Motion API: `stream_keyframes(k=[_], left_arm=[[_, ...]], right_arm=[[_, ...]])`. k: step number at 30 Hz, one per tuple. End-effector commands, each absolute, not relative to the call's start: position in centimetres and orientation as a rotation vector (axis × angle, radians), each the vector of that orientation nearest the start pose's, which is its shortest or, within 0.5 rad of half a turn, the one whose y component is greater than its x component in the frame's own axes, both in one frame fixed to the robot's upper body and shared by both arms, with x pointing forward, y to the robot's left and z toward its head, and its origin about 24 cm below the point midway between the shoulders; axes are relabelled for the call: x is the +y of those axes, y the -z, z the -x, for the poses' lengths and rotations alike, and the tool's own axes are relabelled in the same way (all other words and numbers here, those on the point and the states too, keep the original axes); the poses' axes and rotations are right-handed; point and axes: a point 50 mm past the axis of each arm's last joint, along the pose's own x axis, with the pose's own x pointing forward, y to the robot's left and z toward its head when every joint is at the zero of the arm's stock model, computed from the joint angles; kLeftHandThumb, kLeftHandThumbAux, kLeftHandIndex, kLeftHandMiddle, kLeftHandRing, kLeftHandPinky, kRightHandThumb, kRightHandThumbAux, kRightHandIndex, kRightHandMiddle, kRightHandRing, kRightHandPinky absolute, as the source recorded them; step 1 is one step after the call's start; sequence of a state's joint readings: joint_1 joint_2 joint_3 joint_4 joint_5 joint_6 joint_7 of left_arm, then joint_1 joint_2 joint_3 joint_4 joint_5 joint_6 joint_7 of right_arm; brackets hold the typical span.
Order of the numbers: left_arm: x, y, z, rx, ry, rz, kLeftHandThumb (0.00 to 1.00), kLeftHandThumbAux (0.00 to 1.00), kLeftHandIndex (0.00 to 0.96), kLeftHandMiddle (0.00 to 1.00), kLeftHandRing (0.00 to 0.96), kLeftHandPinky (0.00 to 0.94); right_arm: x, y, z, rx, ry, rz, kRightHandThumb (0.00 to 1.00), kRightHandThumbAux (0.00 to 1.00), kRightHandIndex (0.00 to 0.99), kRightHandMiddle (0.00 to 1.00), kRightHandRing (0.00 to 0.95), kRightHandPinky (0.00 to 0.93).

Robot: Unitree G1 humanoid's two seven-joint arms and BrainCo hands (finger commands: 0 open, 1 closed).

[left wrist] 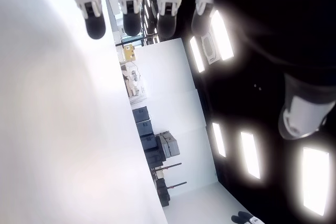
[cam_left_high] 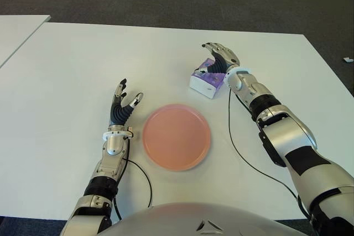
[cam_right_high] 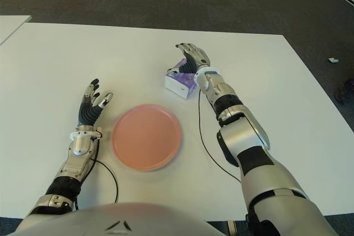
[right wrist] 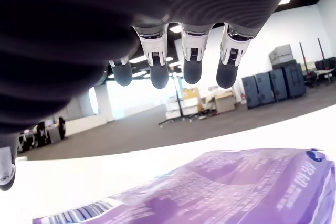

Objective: Put the tissue paper into the plate.

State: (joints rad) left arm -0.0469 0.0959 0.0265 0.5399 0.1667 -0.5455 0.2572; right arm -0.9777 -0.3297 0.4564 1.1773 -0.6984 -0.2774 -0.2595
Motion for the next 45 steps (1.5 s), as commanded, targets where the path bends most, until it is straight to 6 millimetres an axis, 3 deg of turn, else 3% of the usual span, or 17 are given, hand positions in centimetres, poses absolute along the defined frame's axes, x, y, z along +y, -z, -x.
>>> stream_keyframes(k=[1, 28, 45], left_arm=[[18.3, 3.4, -22.4, 0.019, -0.194, -0.230, 0.000, 0.480, 0.000, 0.000, 0.000, 0.000], [18.6, 3.6, -22.2, 0.042, -0.189, -0.239, 0.000, 0.478, 0.000, 0.000, 0.000, 0.000], [18.3, 3.5, -22.2, 0.037, -0.183, -0.213, 0.000, 0.452, 0.000, 0.000, 0.000, 0.000]], right_arm=[[-14.8, -11.0, -40.0, -0.198, -0.159, 1.287, 0.126, 0.451, 0.000, 0.000, 0.000, 0.000], [-14.9, -9.9, -39.4, -0.189, -0.171, 1.241, 0.096, 0.415, 0.000, 0.000, 0.000, 0.000], [-12.5, -8.6, -37.5, -0.296, -0.322, 1.272, 0.056, 0.433, 0.000, 0.000, 0.000, 0.000]])
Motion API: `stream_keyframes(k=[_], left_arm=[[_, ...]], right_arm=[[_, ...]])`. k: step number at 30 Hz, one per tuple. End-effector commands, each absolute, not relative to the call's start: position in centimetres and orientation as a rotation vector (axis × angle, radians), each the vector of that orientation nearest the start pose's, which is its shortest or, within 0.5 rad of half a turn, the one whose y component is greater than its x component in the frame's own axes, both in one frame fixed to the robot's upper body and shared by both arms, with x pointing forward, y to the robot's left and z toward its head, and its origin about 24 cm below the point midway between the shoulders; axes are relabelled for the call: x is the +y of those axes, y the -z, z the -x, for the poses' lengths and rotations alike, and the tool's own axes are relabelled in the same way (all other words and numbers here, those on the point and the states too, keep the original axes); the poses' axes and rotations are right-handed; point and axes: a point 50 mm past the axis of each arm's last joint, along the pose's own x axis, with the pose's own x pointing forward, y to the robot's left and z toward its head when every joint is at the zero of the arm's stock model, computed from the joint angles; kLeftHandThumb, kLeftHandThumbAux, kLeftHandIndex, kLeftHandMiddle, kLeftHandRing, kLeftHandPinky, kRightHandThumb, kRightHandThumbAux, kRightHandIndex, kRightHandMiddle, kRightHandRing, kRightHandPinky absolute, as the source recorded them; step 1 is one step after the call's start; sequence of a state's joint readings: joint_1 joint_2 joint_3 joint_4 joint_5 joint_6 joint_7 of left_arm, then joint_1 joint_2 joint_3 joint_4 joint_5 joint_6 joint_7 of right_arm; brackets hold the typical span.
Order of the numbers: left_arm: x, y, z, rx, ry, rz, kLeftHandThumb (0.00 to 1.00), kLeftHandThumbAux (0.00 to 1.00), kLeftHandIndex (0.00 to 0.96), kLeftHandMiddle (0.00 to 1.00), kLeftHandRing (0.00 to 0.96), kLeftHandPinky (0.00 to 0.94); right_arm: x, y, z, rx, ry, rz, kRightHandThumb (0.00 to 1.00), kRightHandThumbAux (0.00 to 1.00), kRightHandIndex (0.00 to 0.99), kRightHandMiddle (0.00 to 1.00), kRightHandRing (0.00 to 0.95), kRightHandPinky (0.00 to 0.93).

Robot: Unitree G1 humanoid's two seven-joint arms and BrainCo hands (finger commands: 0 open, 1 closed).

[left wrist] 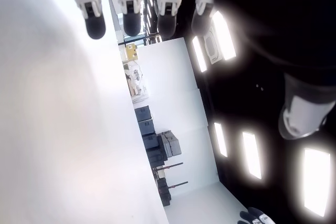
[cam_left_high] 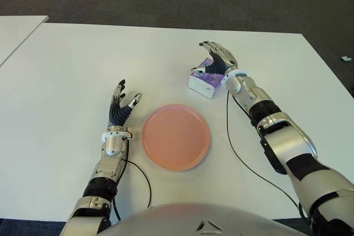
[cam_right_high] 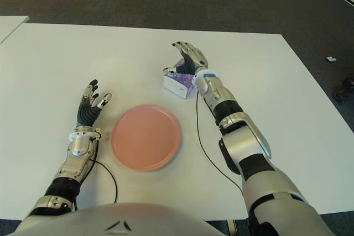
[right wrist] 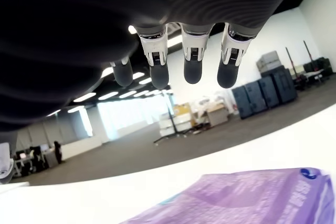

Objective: Put the tissue paper into the plate.

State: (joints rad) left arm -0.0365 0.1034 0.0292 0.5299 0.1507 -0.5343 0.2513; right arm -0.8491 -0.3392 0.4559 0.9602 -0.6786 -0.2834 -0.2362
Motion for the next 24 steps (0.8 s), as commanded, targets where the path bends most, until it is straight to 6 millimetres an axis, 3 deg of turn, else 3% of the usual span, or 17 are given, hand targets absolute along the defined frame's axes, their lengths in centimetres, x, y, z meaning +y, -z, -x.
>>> stream_keyframes(k=[1, 13, 24], left_arm=[[18.3, 3.5, -22.2, 0.036, -0.183, -0.211, 0.000, 0.448, 0.000, 0.000, 0.000, 0.000], [18.2, 3.7, -22.2, 0.053, -0.186, -0.225, 0.000, 0.449, 0.000, 0.000, 0.000, 0.000], [18.2, 3.8, -22.1, 0.059, -0.191, -0.216, 0.000, 0.452, 0.000, 0.000, 0.000, 0.000]], right_arm=[[-12.4, -8.4, -37.3, -0.295, -0.332, 1.274, 0.057, 0.433, 0.000, 0.000, 0.000, 0.000], [-11.4, -6.4, -36.4, -0.251, -0.425, 1.307, 0.073, 0.423, 0.000, 0.000, 0.000, 0.000], [-12.1, -5.3, -36.7, -0.179, -0.441, 1.374, 0.094, 0.438, 0.000, 0.000, 0.000, 0.000]])
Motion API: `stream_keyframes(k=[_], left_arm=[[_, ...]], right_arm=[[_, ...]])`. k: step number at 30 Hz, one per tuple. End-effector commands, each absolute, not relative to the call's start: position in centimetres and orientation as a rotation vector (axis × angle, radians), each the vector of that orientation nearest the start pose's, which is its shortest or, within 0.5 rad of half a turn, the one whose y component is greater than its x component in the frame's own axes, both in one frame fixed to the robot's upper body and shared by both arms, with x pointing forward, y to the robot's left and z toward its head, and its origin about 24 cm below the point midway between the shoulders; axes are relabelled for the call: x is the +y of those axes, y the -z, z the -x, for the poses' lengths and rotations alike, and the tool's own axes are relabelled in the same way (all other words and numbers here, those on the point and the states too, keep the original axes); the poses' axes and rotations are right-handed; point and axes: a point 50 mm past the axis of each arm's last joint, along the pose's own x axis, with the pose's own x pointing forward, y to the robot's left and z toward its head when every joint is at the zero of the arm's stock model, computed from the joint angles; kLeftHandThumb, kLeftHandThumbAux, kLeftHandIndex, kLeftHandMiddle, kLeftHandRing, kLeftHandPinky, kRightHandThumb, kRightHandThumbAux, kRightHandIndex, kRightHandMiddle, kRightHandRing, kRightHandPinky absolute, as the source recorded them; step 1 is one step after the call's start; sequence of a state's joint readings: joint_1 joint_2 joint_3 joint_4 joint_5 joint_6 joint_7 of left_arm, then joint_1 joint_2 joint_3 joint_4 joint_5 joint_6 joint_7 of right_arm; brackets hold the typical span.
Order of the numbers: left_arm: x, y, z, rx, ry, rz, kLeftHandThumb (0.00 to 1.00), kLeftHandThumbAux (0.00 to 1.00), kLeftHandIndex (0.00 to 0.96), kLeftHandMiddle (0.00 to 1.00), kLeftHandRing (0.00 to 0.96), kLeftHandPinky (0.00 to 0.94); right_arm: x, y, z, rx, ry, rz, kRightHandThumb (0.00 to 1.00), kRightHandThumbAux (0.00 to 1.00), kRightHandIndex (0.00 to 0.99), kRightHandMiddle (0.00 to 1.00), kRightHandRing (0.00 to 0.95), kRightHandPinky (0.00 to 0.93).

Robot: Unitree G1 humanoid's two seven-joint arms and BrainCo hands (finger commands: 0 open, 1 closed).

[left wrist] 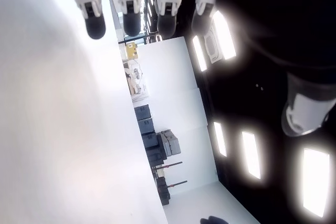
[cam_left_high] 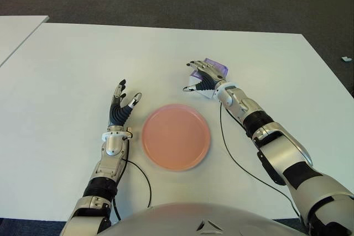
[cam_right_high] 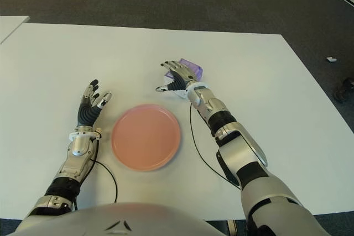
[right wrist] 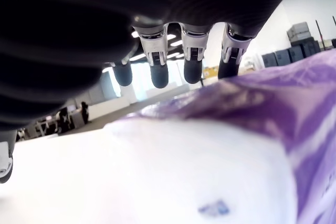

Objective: Put the tissue paper into the plate.

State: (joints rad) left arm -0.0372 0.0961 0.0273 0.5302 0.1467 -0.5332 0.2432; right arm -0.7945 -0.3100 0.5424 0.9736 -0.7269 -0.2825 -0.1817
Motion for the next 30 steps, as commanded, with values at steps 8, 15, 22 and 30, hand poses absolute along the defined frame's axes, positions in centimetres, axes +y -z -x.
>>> stream_keyframes(k=[8, 15, 22, 30], left_arm=[[18.2, 3.8, -22.0, 0.052, -0.195, -0.220, 0.000, 0.454, 0.000, 0.000, 0.000, 0.000], [18.3, 4.0, -22.0, 0.067, -0.198, -0.222, 0.000, 0.447, 0.000, 0.000, 0.000, 0.000], [18.5, 4.2, -21.9, 0.085, -0.198, -0.221, 0.000, 0.455, 0.000, 0.000, 0.000, 0.000], [18.7, 4.3, -22.0, 0.096, -0.198, -0.222, 0.002, 0.459, 0.000, 0.000, 0.000, 0.000]], right_arm=[[-12.9, -4.5, -37.0, -0.098, -0.415, 1.396, 0.105, 0.452, 0.000, 0.000, 0.000, 0.000], [-13.9, -4.5, -37.4, -0.037, -0.393, 1.410, 0.093, 0.447, 0.000, 0.000, 0.000, 0.000], [-14.6, -4.6, -37.5, -0.003, -0.353, 1.377, 0.095, 0.456, 0.000, 0.000, 0.000, 0.000], [-15.1, -4.9, -37.6, -0.001, -0.321, 1.350, 0.100, 0.458, 0.000, 0.000, 0.000, 0.000]])
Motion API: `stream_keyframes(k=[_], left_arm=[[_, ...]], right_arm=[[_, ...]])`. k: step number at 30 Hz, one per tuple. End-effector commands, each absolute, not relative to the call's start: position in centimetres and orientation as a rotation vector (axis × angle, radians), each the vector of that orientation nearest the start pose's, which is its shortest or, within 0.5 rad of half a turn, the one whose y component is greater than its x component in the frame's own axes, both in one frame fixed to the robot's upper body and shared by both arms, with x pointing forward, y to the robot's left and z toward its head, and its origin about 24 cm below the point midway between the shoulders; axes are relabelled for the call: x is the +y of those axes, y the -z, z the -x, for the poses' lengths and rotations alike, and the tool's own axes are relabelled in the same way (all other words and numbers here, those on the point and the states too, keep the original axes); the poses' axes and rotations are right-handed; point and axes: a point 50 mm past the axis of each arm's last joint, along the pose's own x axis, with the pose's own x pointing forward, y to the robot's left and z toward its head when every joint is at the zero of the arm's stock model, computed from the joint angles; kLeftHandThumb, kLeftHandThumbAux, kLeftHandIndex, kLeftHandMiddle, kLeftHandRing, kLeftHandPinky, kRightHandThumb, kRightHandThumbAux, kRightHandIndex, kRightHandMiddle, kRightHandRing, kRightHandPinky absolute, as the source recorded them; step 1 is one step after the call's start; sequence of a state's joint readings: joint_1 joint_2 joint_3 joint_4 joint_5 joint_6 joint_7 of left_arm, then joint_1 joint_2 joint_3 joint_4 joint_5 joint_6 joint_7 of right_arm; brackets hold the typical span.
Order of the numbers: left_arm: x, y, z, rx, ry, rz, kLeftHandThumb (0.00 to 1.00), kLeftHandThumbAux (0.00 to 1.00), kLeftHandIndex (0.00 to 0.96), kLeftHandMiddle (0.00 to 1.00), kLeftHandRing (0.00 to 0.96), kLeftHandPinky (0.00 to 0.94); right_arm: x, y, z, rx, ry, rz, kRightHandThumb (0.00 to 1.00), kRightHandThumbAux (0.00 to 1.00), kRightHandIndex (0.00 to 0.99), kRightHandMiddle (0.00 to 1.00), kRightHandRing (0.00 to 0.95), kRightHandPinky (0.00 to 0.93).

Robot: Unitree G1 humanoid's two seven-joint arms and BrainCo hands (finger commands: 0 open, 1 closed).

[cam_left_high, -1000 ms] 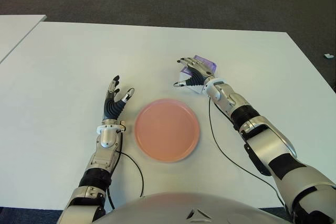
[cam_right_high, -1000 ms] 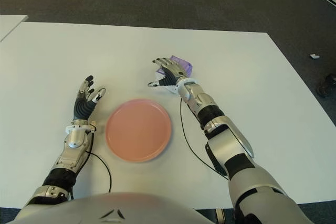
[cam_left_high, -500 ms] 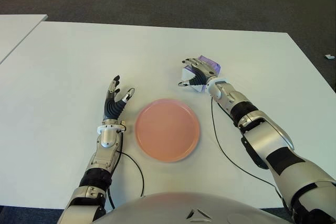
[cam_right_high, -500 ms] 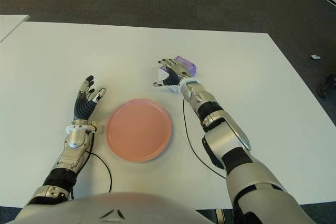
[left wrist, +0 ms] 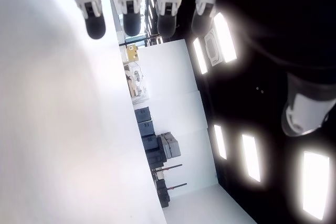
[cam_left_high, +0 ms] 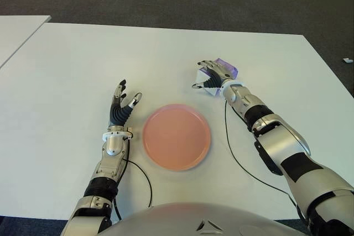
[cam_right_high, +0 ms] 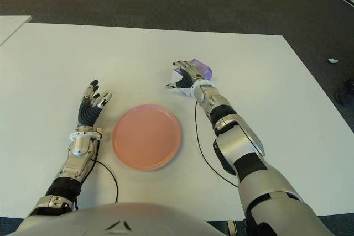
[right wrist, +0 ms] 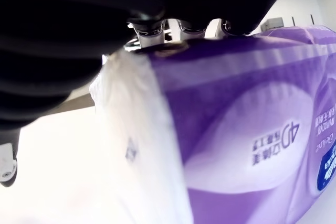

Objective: Put the tissue paper into the plate.

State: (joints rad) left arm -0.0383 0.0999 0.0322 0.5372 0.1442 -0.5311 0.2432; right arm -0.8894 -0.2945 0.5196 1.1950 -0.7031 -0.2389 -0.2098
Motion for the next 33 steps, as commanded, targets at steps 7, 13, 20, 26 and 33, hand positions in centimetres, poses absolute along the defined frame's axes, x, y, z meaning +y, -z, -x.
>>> stream_keyframes(k=[7, 13, 20, 26, 33], left_arm=[[18.79, 4.33, -21.97, 0.098, -0.198, -0.228, 0.001, 0.461, 0.000, 0.000, 0.000, 0.000], [18.90, 4.34, -22.06, 0.101, -0.194, -0.230, 0.001, 0.457, 0.000, 0.000, 0.000, 0.000], [18.96, 4.35, -22.18, 0.101, -0.196, -0.238, 0.000, 0.463, 0.000, 0.000, 0.000, 0.000], [18.93, 4.32, -22.21, 0.100, -0.196, -0.240, 0.000, 0.465, 0.000, 0.000, 0.000, 0.000], [18.91, 4.26, -22.31, 0.096, -0.193, -0.230, 0.001, 0.455, 0.000, 0.000, 0.000, 0.000]], right_arm=[[-15.32, -5.04, -37.67, -0.001, -0.307, 1.324, 0.103, 0.453, 0.000, 0.000, 0.000, 0.000], [-15.58, -5.21, -37.70, -0.006, -0.292, 1.306, 0.106, 0.447, 0.000, 0.000, 0.000, 0.000], [-15.76, -5.36, -37.67, -0.022, -0.285, 1.295, 0.102, 0.444, 0.000, 0.000, 0.000, 0.000], [-15.82, -5.51, -37.62, -0.043, -0.280, 1.294, 0.092, 0.437, 0.000, 0.000, 0.000, 0.000], [-16.00, -5.76, -37.61, -0.062, -0.269, 1.287, 0.091, 0.443, 0.000, 0.000, 0.000, 0.000]])
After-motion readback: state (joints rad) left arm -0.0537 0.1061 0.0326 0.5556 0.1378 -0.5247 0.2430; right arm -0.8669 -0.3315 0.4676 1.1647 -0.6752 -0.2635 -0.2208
